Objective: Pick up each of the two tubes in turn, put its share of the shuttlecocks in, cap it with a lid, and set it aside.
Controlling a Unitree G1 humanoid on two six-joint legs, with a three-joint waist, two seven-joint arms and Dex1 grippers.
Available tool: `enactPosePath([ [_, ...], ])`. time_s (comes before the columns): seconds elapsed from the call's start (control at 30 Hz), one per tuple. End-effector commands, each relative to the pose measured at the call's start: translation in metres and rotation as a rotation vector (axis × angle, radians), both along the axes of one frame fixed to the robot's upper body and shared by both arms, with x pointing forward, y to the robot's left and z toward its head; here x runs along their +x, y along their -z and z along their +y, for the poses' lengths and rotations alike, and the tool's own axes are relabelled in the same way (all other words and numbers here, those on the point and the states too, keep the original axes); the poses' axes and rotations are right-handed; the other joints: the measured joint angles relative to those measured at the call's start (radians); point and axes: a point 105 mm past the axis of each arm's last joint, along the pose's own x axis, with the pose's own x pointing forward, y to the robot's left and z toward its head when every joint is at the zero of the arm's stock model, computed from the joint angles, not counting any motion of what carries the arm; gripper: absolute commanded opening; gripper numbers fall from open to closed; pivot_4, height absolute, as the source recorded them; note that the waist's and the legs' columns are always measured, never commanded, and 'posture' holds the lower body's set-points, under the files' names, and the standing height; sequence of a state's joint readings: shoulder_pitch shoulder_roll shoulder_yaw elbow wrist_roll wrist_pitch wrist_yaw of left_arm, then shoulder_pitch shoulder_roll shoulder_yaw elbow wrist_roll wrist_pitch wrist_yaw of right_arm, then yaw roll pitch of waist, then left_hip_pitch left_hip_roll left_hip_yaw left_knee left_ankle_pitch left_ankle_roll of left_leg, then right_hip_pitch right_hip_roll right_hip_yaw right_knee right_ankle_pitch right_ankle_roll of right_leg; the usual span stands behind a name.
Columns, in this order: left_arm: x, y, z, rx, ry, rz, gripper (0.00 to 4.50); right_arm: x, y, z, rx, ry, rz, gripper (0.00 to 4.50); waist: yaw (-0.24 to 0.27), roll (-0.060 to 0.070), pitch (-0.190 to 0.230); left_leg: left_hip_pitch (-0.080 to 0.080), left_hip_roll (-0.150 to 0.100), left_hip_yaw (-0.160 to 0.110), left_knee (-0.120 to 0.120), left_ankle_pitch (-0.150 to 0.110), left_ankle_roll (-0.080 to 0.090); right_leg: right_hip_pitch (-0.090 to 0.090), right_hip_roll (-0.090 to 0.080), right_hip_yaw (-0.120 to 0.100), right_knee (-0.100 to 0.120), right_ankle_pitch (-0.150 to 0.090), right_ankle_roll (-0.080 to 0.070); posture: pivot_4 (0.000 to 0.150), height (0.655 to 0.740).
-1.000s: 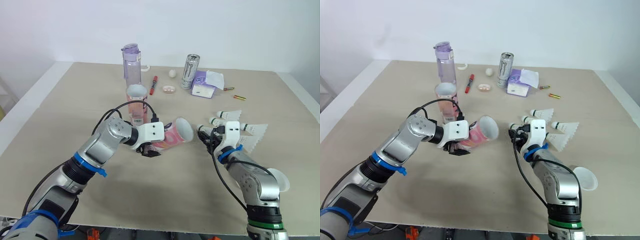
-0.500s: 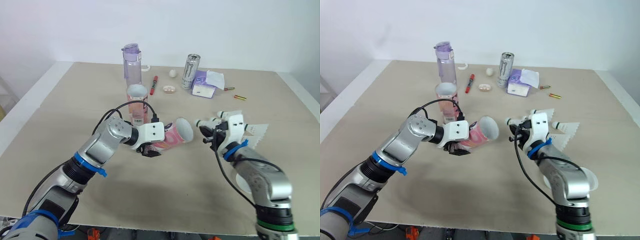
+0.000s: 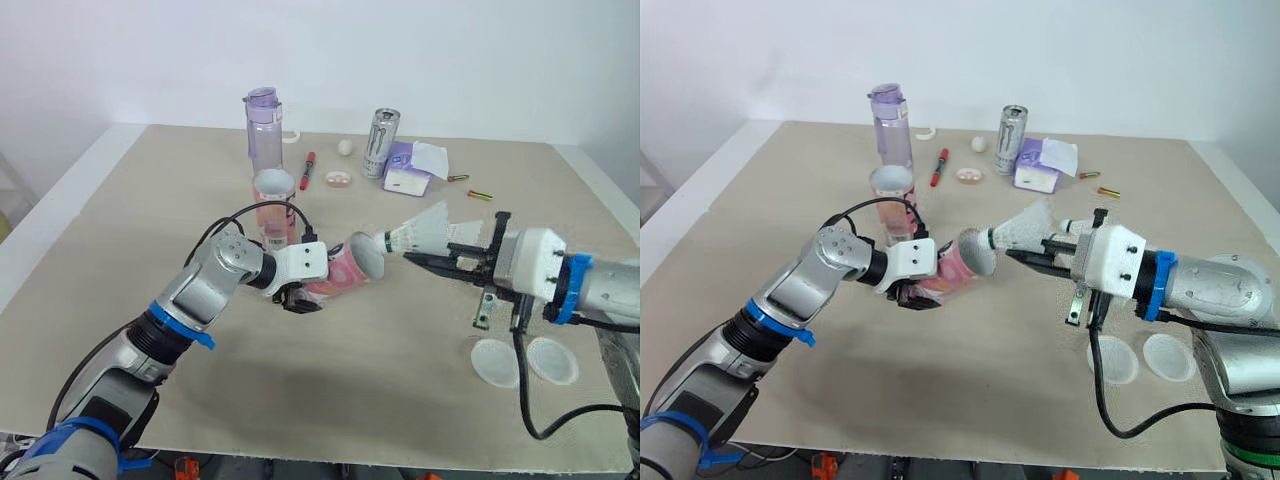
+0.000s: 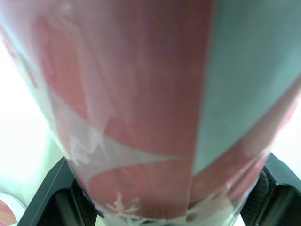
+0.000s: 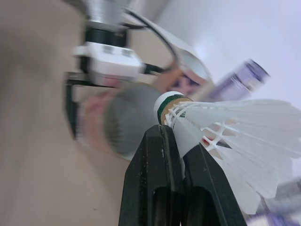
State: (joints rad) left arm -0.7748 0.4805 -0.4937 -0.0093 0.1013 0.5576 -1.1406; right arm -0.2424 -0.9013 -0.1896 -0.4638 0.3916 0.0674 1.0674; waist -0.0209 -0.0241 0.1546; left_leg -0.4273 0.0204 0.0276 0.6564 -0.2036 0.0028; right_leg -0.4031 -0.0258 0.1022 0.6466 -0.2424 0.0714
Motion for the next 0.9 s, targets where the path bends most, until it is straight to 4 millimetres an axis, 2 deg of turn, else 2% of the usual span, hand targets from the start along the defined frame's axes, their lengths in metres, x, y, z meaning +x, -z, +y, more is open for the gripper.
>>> enactPosePath([
  [0.03, -0.001, 0.013, 0.000, 0.031, -0.014, 0.041, 3.33, 0.002, -0.001, 0.003, -0.052, -0.015, -0.059, 0.12, 0.000, 0.000, 0.000, 0.000, 0.000, 0.000, 0.000, 0.000, 0.000, 0.000, 0.000, 0.000, 0.000, 0.000, 0.000, 0.150, 0.7400],
  [0.17, -0.001, 0.011, -0.002, 0.030, -0.011, 0.035, 3.33, 0.009, 0.013, 0.009, -0.149, -0.035, -0.085, 0.12, 0.001, 0.000, 0.000, 0.000, 0.000, 0.000, 0.000, 0.000, 0.000, 0.000, -0.001, 0.000, 0.000, 0.000, 0.000, 0.150, 0.7400],
  [0.4, -0.002, 0.012, -0.001, 0.030, -0.013, 0.036, 3.33, 0.017, 0.014, 0.018, -0.213, -0.070, -0.132, 0.12, 0.001, 0.000, 0.000, -0.001, 0.000, 0.000, 0.000, 0.000, 0.000, -0.001, -0.001, 0.000, 0.000, 0.000, 0.000, 0.150, 0.7400],
  [0.43, -0.003, 0.012, 0.000, 0.032, -0.013, 0.037, 3.33, 0.017, 0.013, 0.020, -0.209, -0.075, -0.133, 0.38, 0.001, 0.000, 0.000, -0.001, -0.001, 0.000, 0.000, 0.000, 0.000, -0.001, -0.001, 0.000, 0.000, -0.001, 0.000, 0.150, 0.7400],
  [0.5, -0.003, 0.013, 0.000, 0.033, -0.014, 0.037, 3.33, 0.014, 0.008, 0.021, -0.168, -0.082, -0.112, 1.38, 0.001, 0.000, 0.000, -0.001, 0.000, 0.000, 0.000, 0.000, 0.000, -0.001, -0.001, 0.000, 0.000, -0.001, 0.000, 0.150, 0.7400],
  [0.53, -0.003, 0.013, -0.001, 0.032, -0.014, 0.038, 3.33, 0.013, 0.007, 0.021, -0.152, -0.082, -0.105, 1.62, 0.001, 0.000, 0.000, -0.001, 0.000, 0.000, 0.000, 0.000, 0.000, -0.001, -0.001, 0.000, 0.000, -0.001, 0.000, 0.150, 0.7400],
  [0.6, -0.003, 0.012, -0.001, 0.032, -0.013, 0.037, 3.33, 0.008, 0.007, 0.013, -0.122, -0.071, -0.069, 2.17, 0.002, 0.000, 0.000, -0.001, 0.000, 0.000, 0.000, 0.000, 0.000, 0.000, -0.001, 0.000, 0.000, 0.000, 0.000, 0.150, 0.7400],
  [0.63, -0.003, 0.012, -0.001, 0.033, -0.012, 0.036, 3.33, 0.005, 0.008, 0.009, -0.111, -0.064, -0.050, 2.66, 0.004, 0.000, 0.000, -0.001, 0.000, 0.000, 0.000, 0.000, 0.000, 0.000, -0.001, 0.000, 0.000, 0.000, 0.000, 0.150, 0.7400],
  [0.7, -0.002, 0.012, -0.001, 0.036, -0.009, 0.034, 3.33, 0.003, 0.003, 0.002, -0.010, -0.019, -0.007, 3.37, 0.005, -0.001, 0.000, -0.001, 0.000, -0.002, 0.000, 0.000, 0.000, 0.001, -0.001, -0.001, 0.000, -0.001, 0.000, 0.150, 0.7400],
  [0.77, -0.003, 0.012, -0.001, 0.036, -0.009, 0.034, 3.33, 0.003, -0.002, -0.001, 0.055, 0.009, 0.009, 3.88, 0.003, -0.001, 0.000, -0.001, 0.000, -0.001, 0.000, 0.000, 0.000, 0.000, -0.001, 0.000, 0.000, -0.001, 0.000, 0.150, 0.7400],
  [0.8, -0.003, 0.013, -0.001, 0.036, -0.007, 0.034, 3.33, 0.007, -0.005, -0.011, 0.150, 0.070, 0.044, 4.23, 0.002, -0.001, 0.000, -0.001, 0.000, -0.001, 0.000, 0.000, 0.000, 0.000, -0.001, 0.001, 0.000, -0.001, 0.000, 0.150, 0.7400],
  [0.9, -0.003, 0.013, -0.002, 0.037, -0.002, 0.036, 3.33, 0.017, -0.004, -0.045, 0.378, 0.262, 0.167, 4.46, 0.005, -0.003, 0.000, -0.001, 0.001, -0.002, 0.000, 0.000, 0.000, 0.001, -0.001, -0.001, 0.000, 0.000, 0.000, 0.150, 0.7400],
])
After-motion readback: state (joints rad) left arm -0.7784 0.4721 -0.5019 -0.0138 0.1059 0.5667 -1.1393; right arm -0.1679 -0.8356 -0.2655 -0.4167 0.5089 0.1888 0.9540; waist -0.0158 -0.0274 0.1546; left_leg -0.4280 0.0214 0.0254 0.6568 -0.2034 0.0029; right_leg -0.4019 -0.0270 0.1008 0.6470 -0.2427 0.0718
